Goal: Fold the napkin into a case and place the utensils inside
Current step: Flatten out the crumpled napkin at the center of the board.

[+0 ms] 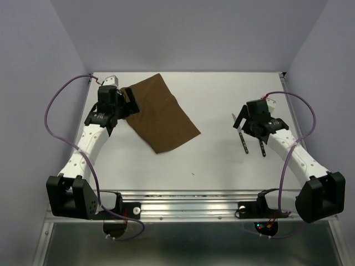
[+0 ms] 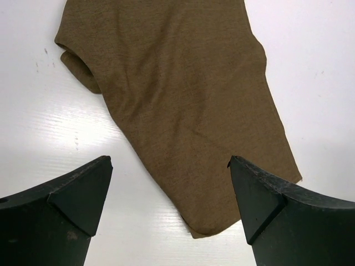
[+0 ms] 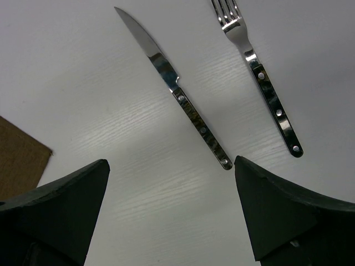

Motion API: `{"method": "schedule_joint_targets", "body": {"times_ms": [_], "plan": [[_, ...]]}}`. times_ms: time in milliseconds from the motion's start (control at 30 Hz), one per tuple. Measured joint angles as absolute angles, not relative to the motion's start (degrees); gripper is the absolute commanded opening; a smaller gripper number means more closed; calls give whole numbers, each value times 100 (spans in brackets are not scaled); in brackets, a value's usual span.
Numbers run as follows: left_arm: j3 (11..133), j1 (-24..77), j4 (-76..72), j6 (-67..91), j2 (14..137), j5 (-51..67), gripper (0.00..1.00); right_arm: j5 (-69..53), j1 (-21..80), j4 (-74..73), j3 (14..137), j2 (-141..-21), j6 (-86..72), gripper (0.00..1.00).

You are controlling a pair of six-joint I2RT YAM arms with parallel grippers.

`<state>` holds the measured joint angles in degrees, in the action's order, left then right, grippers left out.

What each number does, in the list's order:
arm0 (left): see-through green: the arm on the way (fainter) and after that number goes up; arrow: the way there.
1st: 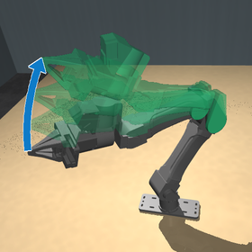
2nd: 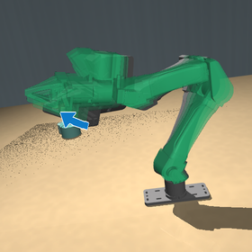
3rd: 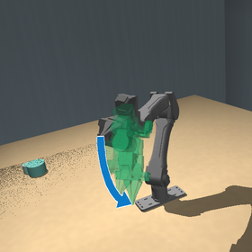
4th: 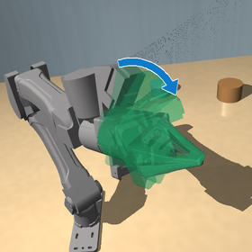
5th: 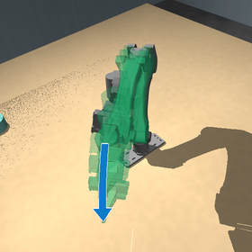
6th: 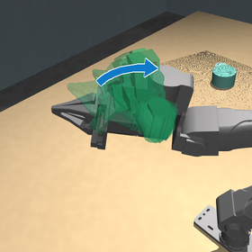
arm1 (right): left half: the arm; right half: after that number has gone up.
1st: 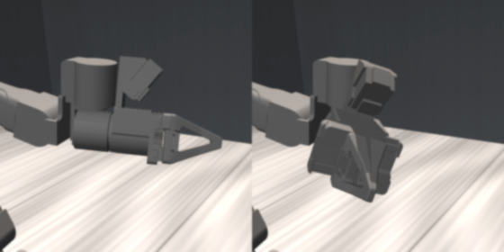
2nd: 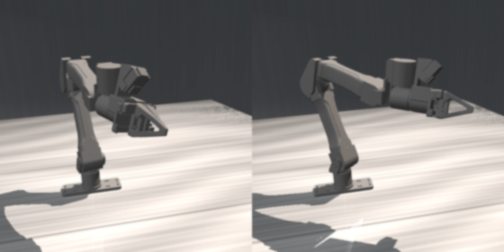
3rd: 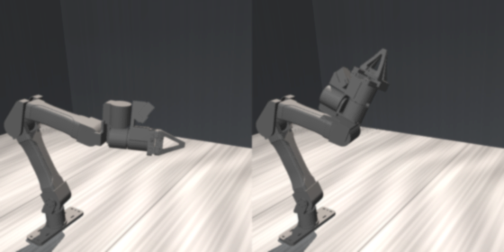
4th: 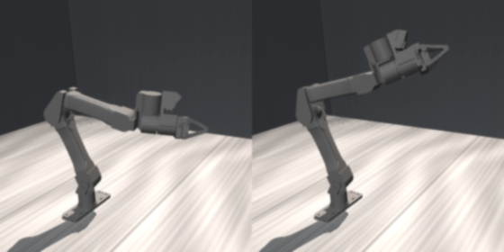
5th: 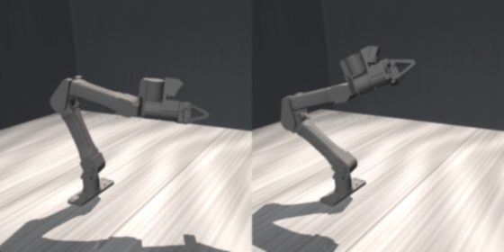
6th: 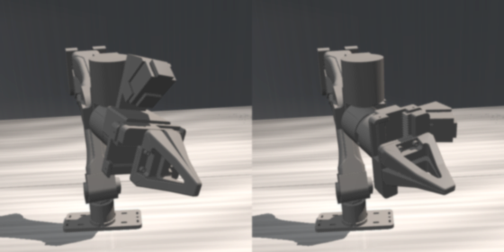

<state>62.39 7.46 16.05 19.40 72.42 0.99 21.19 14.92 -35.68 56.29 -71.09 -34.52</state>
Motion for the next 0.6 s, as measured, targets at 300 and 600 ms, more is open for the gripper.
{"method": "schedule_joint_targets", "body": {"times_ms": [300,600], "plan": [[6281,746,1704,1953,7387,-113,99,2053,1492,-3535,5601,-7057,-3450,100],[6237,746,1745,1920,7413,-462,99,1313,2340,-3009,5841,-7752,-3610,100]]}}
